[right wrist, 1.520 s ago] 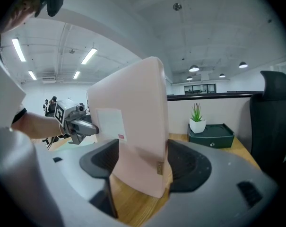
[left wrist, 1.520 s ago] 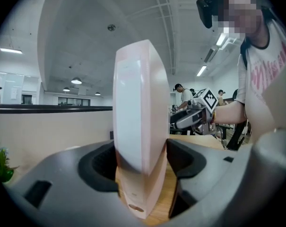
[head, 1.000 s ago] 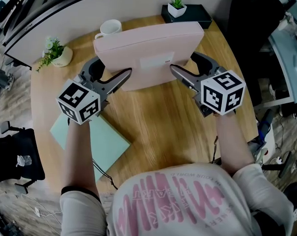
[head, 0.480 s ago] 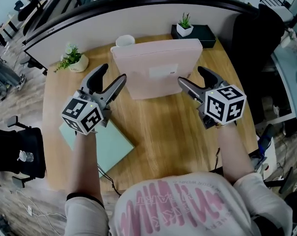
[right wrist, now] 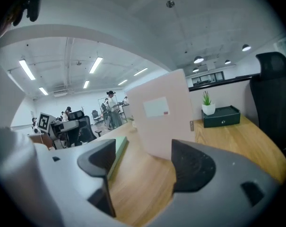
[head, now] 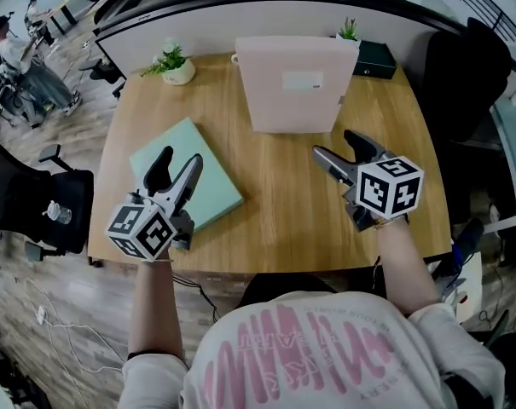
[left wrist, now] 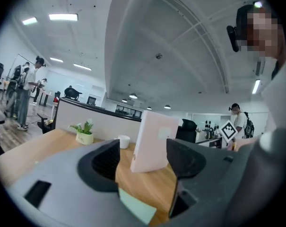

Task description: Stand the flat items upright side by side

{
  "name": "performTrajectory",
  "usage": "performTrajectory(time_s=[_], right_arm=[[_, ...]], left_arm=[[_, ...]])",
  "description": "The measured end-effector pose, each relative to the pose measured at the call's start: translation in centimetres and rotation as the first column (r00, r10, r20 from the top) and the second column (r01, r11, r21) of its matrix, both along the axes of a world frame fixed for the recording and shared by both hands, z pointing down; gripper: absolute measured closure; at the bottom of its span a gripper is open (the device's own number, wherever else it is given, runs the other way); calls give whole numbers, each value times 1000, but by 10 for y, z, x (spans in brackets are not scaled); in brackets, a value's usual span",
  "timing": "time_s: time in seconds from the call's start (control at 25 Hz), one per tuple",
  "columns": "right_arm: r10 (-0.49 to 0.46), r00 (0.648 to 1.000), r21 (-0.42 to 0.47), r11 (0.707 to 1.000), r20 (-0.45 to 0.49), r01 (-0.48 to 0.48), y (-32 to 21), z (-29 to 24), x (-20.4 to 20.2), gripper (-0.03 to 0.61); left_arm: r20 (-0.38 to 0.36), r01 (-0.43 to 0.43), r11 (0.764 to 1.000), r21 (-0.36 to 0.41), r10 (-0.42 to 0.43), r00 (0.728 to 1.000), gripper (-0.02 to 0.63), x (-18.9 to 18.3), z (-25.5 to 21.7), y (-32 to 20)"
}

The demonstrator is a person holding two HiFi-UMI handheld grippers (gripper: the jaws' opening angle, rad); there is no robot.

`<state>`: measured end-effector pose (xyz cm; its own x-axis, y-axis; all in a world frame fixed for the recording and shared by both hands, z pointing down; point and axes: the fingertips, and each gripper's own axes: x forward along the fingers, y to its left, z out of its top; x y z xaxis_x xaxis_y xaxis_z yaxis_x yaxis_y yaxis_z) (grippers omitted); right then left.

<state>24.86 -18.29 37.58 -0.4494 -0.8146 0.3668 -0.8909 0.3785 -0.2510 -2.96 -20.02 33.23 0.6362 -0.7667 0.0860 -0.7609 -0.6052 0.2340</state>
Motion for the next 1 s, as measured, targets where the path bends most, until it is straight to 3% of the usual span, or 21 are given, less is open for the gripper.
performTrajectory(time_s=[0.12, 0.28, 0.44, 0.64, 0.72, 0.84, 1.0], right_arm=[[-70, 997, -51, 996, 22, 71, 35, 22, -26, 208], [-158, 986, -114, 980, 55, 163, 66, 52, -64, 209], [-228, 972, -183, 955, 63, 235, 82, 78, -105, 209], [-294, 954, -224, 928, 55, 299, 81, 87, -143, 209], [-301, 952, -237, 923, 44, 303, 76, 92, -154, 208], [-299, 953, -262, 917, 43, 300, 65, 99, -174, 209], [-252, 967, -281, 925, 45, 255, 44, 103, -205, 209]], left_arm=[[89, 39, 999, -16, -37, 995, 302, -23, 19, 64], [232, 107, 993, -41, -94, 968, 302, -57, 45, 131], [401, 142, 987, -75, -100, 911, 301, -93, 73, 169], [549, 143, 987, -76, -78, 832, 302, -132, 87, 170], [637, 100, 991, -94, -17, 771, 301, -144, 100, 167], [768, -4, 990, -143, 113, 630, 284, -163, 124, 158], [843, -154, 974, -169, 223, 490, 279, -181, 143, 128]])
